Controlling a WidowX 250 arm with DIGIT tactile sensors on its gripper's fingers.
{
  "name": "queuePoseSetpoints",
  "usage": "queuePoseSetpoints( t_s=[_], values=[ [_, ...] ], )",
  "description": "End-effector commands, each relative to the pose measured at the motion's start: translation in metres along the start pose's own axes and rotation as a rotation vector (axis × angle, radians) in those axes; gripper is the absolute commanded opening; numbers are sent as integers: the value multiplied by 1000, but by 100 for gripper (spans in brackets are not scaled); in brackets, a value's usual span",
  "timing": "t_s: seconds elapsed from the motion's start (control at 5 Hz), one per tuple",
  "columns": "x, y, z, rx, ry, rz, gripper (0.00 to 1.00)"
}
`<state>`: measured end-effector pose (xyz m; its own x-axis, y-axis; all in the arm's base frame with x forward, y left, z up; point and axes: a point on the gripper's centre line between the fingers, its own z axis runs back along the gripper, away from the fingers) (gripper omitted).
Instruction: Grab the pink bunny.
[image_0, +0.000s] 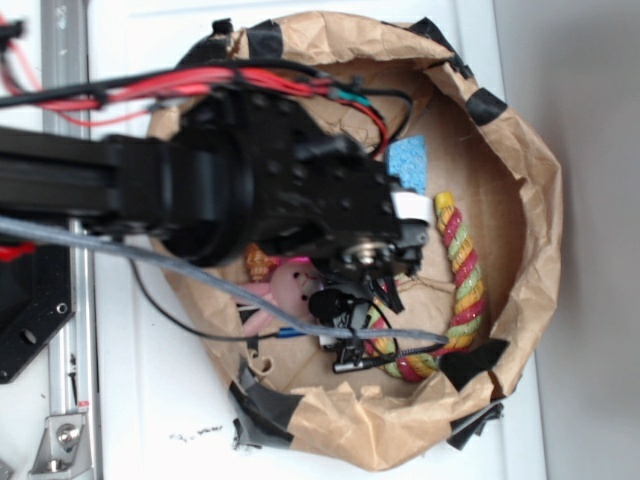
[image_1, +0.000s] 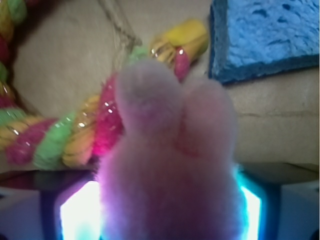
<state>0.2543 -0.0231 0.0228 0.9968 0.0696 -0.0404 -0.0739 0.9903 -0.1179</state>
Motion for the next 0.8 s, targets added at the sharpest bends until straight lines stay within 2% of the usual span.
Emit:
queuePoseSetpoints(
  t_s=[0.0,0.2,0.4,0.6],
  values=[
    [-8,17,108,30,-177,-108,0],
    [-12,26,159,5,-238,-44,0],
    [-9,22,197,48,-241,-55,0],
    [-1,23,193,81,-219,-45,0]
  ],
)
